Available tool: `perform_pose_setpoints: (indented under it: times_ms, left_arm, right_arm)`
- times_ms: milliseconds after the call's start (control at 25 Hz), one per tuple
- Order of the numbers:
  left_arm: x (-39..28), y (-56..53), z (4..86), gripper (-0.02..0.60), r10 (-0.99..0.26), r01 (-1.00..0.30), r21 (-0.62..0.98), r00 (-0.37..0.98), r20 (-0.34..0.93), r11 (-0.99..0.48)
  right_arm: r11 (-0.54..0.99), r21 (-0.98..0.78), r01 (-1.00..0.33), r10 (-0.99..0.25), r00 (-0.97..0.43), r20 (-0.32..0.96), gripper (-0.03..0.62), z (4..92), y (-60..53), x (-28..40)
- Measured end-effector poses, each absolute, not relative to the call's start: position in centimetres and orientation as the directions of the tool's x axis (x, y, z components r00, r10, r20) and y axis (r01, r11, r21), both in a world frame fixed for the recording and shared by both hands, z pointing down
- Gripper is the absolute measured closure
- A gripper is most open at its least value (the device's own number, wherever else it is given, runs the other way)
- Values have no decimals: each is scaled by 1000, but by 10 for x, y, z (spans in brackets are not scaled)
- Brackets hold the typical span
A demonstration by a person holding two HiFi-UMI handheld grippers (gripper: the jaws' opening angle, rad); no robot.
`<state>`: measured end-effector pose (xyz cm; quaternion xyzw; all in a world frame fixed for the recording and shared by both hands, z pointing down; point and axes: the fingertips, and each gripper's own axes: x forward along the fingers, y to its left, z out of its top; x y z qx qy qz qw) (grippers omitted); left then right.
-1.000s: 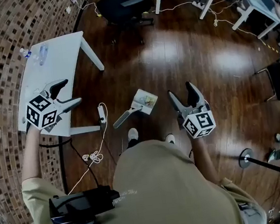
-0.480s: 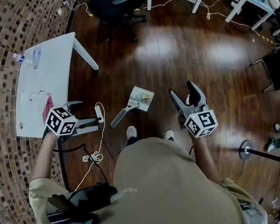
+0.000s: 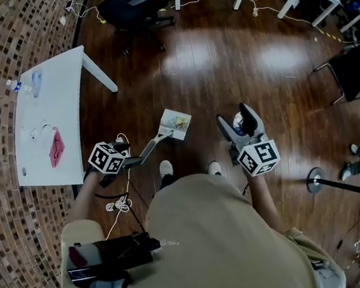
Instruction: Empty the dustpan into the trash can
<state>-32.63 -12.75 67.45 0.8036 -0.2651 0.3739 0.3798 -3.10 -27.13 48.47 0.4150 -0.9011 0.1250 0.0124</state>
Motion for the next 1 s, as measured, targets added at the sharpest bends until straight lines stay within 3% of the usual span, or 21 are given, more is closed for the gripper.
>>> perform_pose_setpoints:
  times_ms: [440,680,960,1000]
  left_arm:
    - [-300,-132,760,265,-48,-702,532,624,780,-474]
    - [-273,-133,784,282,2,-674,550,631,775,-493]
    - [-241,-136,799,333,42,-647,597,661,749,-474]
    - [-240,-137,801,368,39,-652,598,660,750,-466]
  right_arm:
    - [557,-211,-803,-789,-591,168,223,493,-253,-7]
    - [530,-209,-822,-803,-566,190,226,499,-243,1]
    - [503,-224,-835,-818,-543,190,230,498,-235,13]
    - [496,-229,-837,-821,-538,189,231,498,-234,15]
